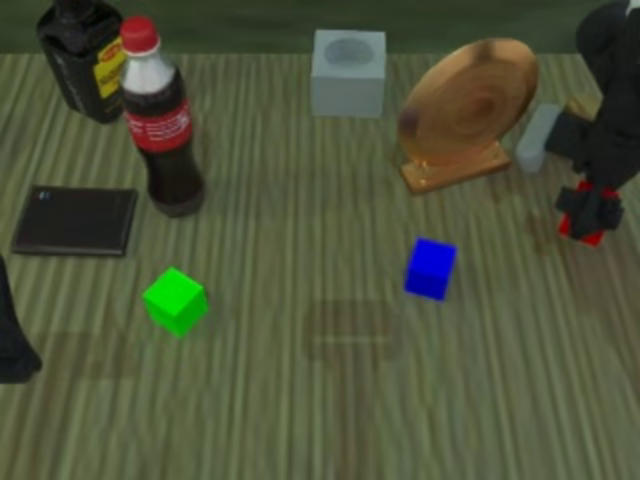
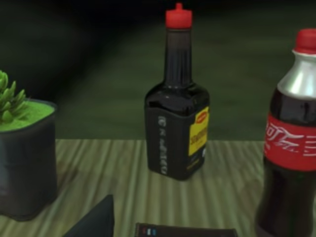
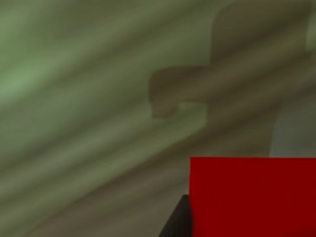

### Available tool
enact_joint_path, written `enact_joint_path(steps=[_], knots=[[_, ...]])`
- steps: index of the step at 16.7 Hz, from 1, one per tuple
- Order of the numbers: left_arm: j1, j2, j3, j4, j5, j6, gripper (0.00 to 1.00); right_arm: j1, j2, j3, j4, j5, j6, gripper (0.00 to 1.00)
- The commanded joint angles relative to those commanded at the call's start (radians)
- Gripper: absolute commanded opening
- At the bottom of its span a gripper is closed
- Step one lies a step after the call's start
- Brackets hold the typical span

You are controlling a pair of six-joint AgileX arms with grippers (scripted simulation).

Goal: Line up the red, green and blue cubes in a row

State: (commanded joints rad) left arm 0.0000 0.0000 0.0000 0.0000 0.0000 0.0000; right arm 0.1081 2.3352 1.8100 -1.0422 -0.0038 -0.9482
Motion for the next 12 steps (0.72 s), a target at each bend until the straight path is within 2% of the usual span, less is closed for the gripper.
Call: enact_joint_path(steps=[3, 9, 12], knots=[[0.0, 0.0, 0.0, 0.0, 0.0, 0.0, 1.0, 0.006, -0.037, 0.057, -0.096, 0.0, -0.002, 0.0], [0.0, 0.0, 0.0, 0.0, 0.0, 0.0, 1.0, 0.004, -0.042, 0.066, -0.109, 0.0, 0.001, 0.0], [0.0, 0.0, 0.0, 0.0, 0.0, 0.0, 1.0, 0.072, -0.022, 0.106, -0.129, 0.0, 0.025, 0.0]])
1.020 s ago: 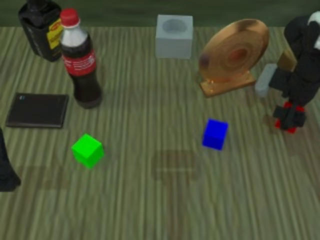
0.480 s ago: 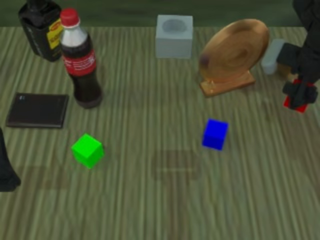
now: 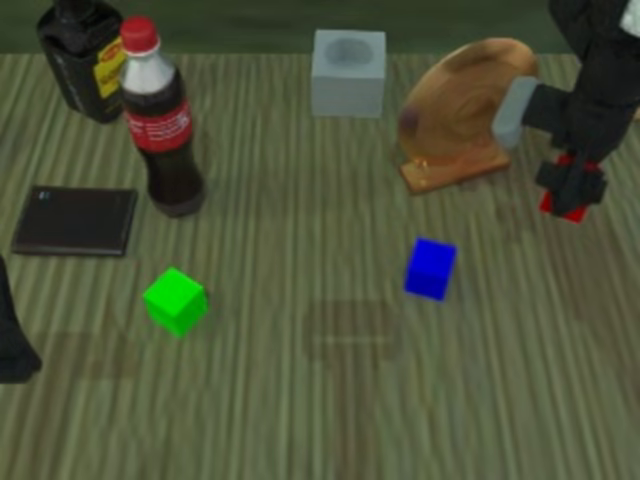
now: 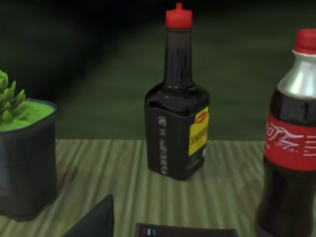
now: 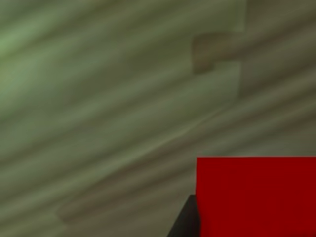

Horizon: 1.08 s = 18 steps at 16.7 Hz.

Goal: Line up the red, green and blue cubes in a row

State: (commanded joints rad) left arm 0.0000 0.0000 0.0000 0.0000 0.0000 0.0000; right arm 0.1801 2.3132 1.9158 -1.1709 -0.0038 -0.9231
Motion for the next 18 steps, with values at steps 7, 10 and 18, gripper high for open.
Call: enact_joint_path(steps=[7, 10, 18], knots=[[0.0, 0.0, 0.0, 0.0, 0.0, 0.0, 1.0, 0.423, 0.091, 0.189, -0.107, 0.0, 0.156, 0.0], [0.0, 0.0, 0.0, 0.0, 0.0, 0.0, 1.0, 0.618, 0.124, 0.267, -0.152, -0.001, 0.228, 0.0], [0.0, 0.0, 0.0, 0.0, 0.0, 0.0, 1.0, 0.749, 0.137, 0.325, -0.18, 0.0, 0.29, 0.0]])
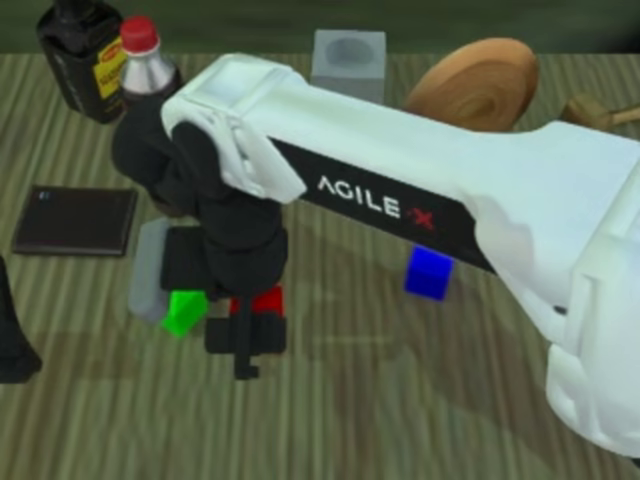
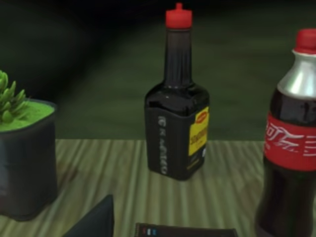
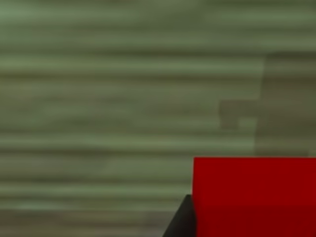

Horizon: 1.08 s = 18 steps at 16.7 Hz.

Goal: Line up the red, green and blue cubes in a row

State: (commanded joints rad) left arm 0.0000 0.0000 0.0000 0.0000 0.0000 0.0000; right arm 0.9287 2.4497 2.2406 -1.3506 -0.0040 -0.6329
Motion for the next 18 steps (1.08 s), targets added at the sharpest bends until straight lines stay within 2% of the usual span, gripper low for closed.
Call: enact_joint_path(steps=[3, 8, 13, 18], knots=[[0.0, 0.0, 0.0, 0.0, 0.0, 0.0, 1.0, 0.0, 0.004, -0.04, 0.041, 0.001, 0.0, 0.0], [0.0, 0.0, 0.0, 0.0, 0.0, 0.0, 1.0, 0.003, 0.029, -0.199, 0.23, 0.002, 0.001, 0.0], [0.0, 0.0, 0.0, 0.0, 0.0, 0.0, 1.0, 0.003, 0.034, -0.22, 0.252, 0.002, 0.0, 0.0], [0.0, 0.0, 0.0, 0.0, 0.0, 0.0, 1.0, 0.003, 0.034, -0.22, 0.252, 0.002, 0.0, 0.38]])
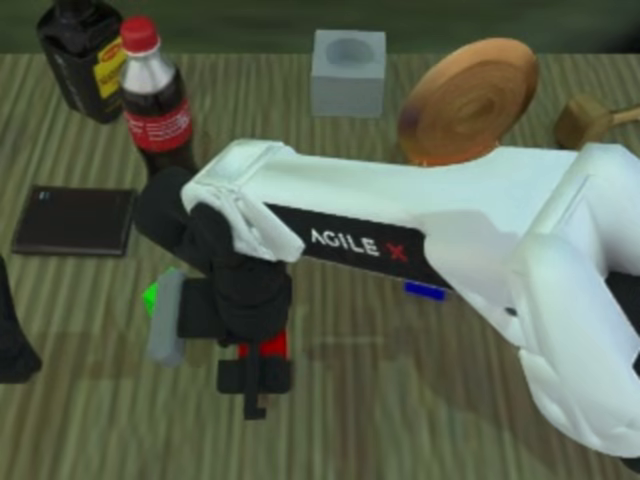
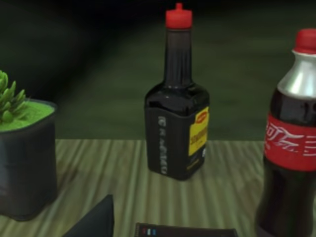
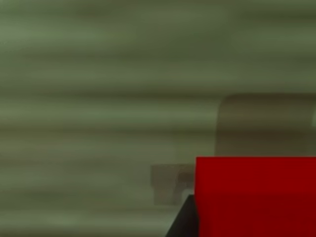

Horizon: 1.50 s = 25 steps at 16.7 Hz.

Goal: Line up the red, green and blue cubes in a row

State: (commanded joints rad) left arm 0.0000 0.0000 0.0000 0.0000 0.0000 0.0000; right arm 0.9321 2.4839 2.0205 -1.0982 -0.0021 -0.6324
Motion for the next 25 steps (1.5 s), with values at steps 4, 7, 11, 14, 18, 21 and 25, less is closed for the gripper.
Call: enact_joint_path(steps=[4, 7, 11, 14, 18, 21, 25], knots=[[0.0, 0.0, 0.0, 0.0, 0.0, 0.0, 1.0, 0.0, 0.0, 0.0, 0.0, 0.0, 0.0, 0.68], [0.0, 0.0, 0.0, 0.0, 0.0, 0.0, 1.0, 0.0, 0.0, 0.0, 0.0, 0.0, 0.0, 0.9], [0.0, 0.0, 0.0, 0.0, 0.0, 0.0, 1.0, 0.0, 0.0, 0.0, 0.0, 0.0, 0.0, 1.0], [0.0, 0.0, 0.0, 0.0, 0.0, 0.0, 1.0, 0.0, 0.0, 0.0, 0.0, 0.0, 0.0, 1.0], [0.0, 0.0, 0.0, 0.0, 0.0, 0.0, 1.0, -0.001, -0.001, 0.004, -0.004, 0.0, 0.0, 1.0], [0.0, 0.0, 0.0, 0.0, 0.0, 0.0, 1.0, 0.001, -0.011, 0.066, -0.073, 0.001, -0.001, 1.0], [0.0, 0.0, 0.0, 0.0, 0.0, 0.0, 1.0, 0.005, -0.034, 0.177, -0.218, -0.001, -0.003, 1.0]])
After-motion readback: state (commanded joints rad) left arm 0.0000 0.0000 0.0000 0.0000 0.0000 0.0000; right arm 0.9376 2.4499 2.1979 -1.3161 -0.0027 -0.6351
